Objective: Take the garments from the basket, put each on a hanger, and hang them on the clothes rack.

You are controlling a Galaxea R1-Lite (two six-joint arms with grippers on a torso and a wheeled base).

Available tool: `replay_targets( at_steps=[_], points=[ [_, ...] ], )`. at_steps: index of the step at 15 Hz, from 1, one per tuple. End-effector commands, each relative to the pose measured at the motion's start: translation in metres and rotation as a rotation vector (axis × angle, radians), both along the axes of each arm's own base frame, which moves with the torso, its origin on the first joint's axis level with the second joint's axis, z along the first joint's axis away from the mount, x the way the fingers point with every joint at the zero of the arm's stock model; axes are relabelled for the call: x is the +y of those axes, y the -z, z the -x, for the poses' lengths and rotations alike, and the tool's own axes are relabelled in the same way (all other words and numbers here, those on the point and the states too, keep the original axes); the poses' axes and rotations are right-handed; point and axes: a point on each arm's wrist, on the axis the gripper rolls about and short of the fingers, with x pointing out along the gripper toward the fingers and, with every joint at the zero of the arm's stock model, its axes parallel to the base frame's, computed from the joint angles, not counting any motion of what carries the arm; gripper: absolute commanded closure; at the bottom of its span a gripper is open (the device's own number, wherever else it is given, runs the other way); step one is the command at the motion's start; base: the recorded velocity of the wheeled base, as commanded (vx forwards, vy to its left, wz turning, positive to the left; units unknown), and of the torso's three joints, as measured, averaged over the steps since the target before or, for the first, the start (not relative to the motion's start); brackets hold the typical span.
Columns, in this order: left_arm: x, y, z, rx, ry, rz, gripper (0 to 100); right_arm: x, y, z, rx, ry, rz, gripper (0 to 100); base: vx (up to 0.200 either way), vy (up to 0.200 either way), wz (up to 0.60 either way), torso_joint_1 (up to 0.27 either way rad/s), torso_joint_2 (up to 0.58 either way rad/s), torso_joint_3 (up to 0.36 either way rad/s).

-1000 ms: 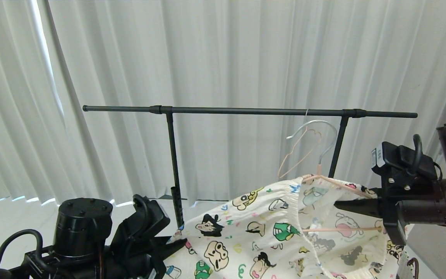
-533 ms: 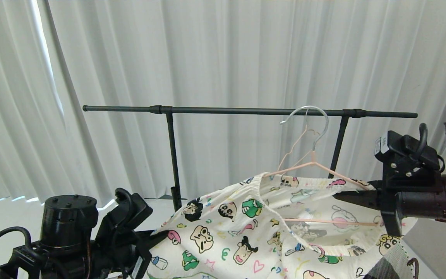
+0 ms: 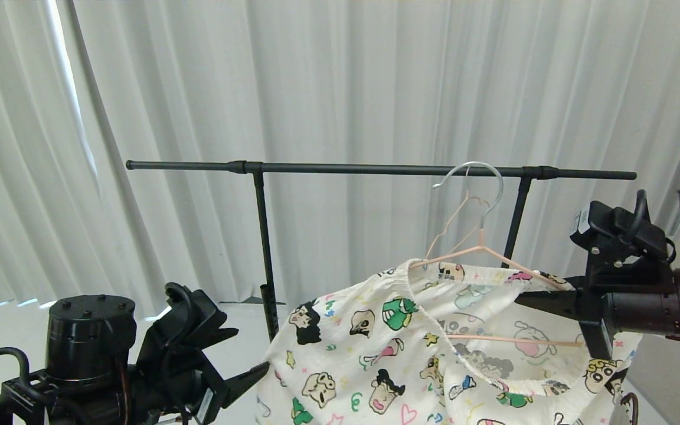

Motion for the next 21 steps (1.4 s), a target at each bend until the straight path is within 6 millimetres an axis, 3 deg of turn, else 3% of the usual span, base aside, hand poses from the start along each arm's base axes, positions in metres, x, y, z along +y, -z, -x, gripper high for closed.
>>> replay_targets(
  at_steps=[1, 5, 8, 10, 13, 16, 21],
  points=[
    [0.001, -0.020, 0.011, -0.088, 0.003, 0.050, 0, -0.010, 0.007, -0.002, 0.039, 0.097, 0.010, 100, 0.000, 0.000, 0.00, 0.000, 0.00, 0.000],
    [0.006, -0.042, 0.013, -0.176, -0.085, 0.091, 0, -0.035, 0.019, -0.006, 0.081, 0.397, 0.078, 100, 0.000, 0.000, 0.00, 0.000, 0.00, 0.000],
    [0.010, -0.042, 0.003, -0.212, -0.327, -0.009, 0, -0.042, 0.027, -0.003, 0.153, 0.621, 0.159, 100, 0.000, 0.000, 0.00, 0.000, 0.00, 0.000],
    [0.012, -0.040, -0.003, -0.224, -0.478, -0.082, 0, -0.042, 0.029, 0.001, 0.186, 0.682, 0.173, 100, 0.000, 0.000, 0.00, 0.000, 0.00, 0.000],
    [0.012, -0.044, -0.009, -0.243, -0.519, -0.094, 0, -0.034, 0.030, 0.007, 0.203, 0.645, 0.177, 100, 0.000, 0.000, 0.00, 0.000, 0.00, 0.000],
    [0.011, -0.045, -0.011, -0.244, -0.521, -0.096, 0, -0.021, 0.031, 0.009, 0.220, 0.601, 0.160, 100, 0.000, 0.200, 0.00, -0.004, 0.00, 0.006],
    [0.010, -0.046, -0.014, -0.246, -0.523, -0.090, 0, 0.014, 0.027, -0.011, 0.236, 0.642, 0.124, 100, 0.000, 0.120, 0.00, 0.007, 0.01, 0.000]
  ],
)
